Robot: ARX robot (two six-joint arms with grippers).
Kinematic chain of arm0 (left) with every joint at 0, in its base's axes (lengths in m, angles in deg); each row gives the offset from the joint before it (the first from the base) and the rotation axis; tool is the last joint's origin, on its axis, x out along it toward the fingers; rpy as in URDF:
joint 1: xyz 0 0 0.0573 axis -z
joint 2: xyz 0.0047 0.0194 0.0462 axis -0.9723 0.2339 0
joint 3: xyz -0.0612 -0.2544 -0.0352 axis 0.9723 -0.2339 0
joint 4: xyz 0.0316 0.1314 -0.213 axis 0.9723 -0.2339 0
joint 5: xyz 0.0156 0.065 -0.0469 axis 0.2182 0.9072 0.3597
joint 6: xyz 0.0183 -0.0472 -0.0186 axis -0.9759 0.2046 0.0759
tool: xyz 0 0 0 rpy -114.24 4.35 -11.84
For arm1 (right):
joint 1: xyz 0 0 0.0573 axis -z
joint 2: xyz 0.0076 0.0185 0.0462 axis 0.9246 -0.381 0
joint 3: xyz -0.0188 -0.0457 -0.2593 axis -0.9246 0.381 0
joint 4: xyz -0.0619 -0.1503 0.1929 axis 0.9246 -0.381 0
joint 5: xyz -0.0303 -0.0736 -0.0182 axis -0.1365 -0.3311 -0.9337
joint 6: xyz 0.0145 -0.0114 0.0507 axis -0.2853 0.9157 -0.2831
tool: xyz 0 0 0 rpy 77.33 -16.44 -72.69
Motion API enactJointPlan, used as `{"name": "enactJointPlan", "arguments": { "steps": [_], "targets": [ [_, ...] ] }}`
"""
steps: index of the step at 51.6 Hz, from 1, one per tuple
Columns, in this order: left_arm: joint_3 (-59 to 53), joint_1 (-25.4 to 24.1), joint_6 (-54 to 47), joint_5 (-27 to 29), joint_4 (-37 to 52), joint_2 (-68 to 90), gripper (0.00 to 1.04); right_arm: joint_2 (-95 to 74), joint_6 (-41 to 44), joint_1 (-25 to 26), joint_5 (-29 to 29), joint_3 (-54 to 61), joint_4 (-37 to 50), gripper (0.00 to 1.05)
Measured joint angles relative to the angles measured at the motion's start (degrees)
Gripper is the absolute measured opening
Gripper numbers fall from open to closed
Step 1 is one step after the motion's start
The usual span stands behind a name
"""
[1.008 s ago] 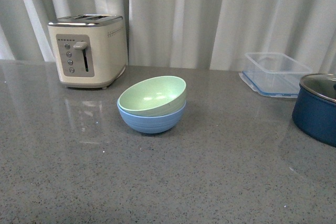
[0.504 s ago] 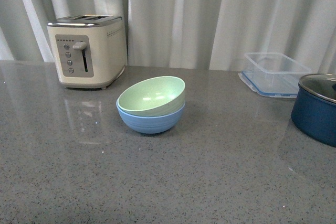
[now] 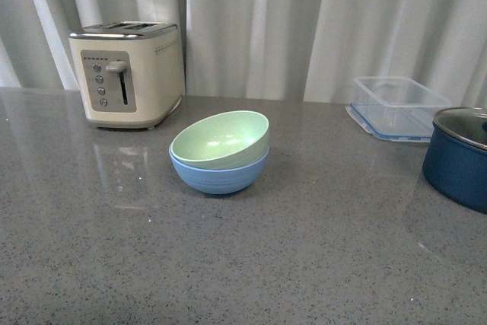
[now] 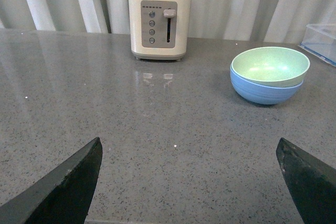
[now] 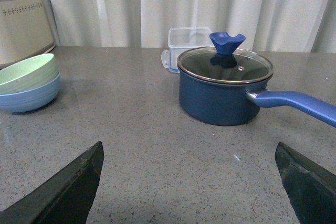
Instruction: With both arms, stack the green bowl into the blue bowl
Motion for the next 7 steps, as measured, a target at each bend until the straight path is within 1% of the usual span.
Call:
{"name": "enactJointPlan", "arguments": {
  "steps": [7],
  "targets": [
    [0.00,0.00,0.00,-0.02,0.00,0.00,0.98,0.00,0.00,0.00,0.00,0.00,0.00,0.95]
  ]
}}
